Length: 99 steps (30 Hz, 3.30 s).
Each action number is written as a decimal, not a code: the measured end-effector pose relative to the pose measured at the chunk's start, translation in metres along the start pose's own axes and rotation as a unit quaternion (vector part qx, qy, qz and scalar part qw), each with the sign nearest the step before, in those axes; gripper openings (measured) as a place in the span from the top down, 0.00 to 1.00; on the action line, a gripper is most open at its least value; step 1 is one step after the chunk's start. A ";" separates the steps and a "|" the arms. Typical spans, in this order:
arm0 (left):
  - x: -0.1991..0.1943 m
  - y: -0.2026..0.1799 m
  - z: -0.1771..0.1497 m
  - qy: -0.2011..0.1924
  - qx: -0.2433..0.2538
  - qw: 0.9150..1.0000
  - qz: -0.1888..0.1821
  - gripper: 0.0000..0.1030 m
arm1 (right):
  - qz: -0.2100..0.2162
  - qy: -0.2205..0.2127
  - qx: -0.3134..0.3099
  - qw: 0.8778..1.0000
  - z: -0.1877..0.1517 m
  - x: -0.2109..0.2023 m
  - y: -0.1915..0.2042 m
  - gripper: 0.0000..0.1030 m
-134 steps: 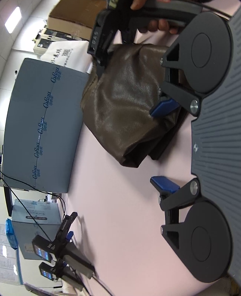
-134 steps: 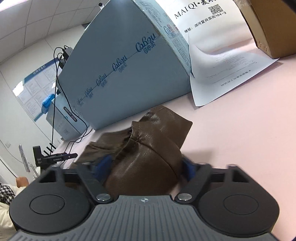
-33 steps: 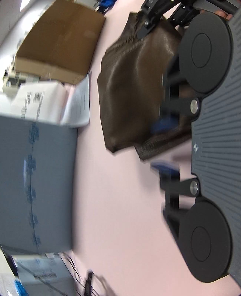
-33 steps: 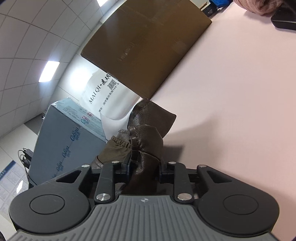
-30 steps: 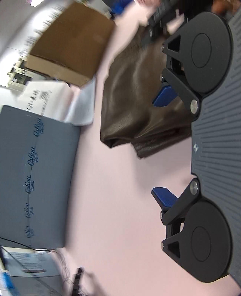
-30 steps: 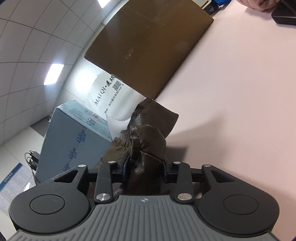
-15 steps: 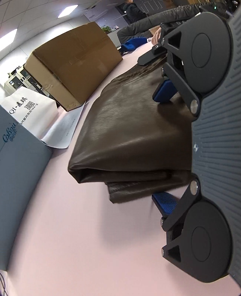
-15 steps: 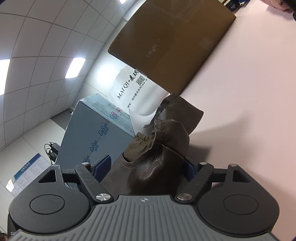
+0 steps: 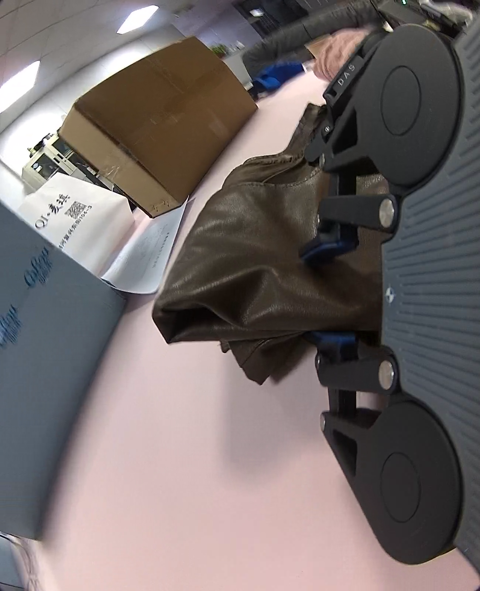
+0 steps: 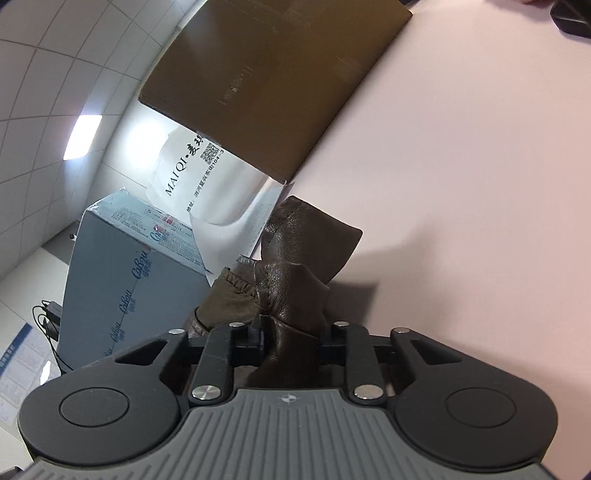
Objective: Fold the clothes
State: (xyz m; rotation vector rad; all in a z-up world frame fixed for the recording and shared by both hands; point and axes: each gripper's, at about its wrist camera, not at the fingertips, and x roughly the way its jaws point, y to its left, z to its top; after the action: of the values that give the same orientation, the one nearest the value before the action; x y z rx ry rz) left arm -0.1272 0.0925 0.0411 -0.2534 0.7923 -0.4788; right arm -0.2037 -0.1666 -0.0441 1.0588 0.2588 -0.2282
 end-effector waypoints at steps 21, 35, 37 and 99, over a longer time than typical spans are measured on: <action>0.044 -0.290 0.017 -0.041 0.217 0.960 -0.171 0.81 | -0.032 -0.262 -0.032 0.964 0.140 -0.137 -0.028 0.90; 0.125 -0.445 -0.038 0.004 0.311 0.910 -0.275 0.80 | -0.157 -0.414 -0.031 0.896 0.233 -0.249 -0.125 0.90; 0.137 -0.452 -0.049 0.006 0.326 0.905 -0.274 0.79 | -0.177 -0.410 -0.031 0.894 0.235 -0.248 -0.139 0.90; 0.110 -0.402 -0.027 -0.138 0.371 0.908 -0.136 0.00 | -0.210 -0.290 -0.145 0.923 0.153 -0.189 -0.079 0.07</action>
State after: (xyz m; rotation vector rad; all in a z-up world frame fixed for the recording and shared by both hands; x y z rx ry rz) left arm -0.2072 -0.3109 0.1117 0.2818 0.2533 -0.9507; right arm -0.3915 -0.3272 0.0219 0.5935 -0.0241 -0.8489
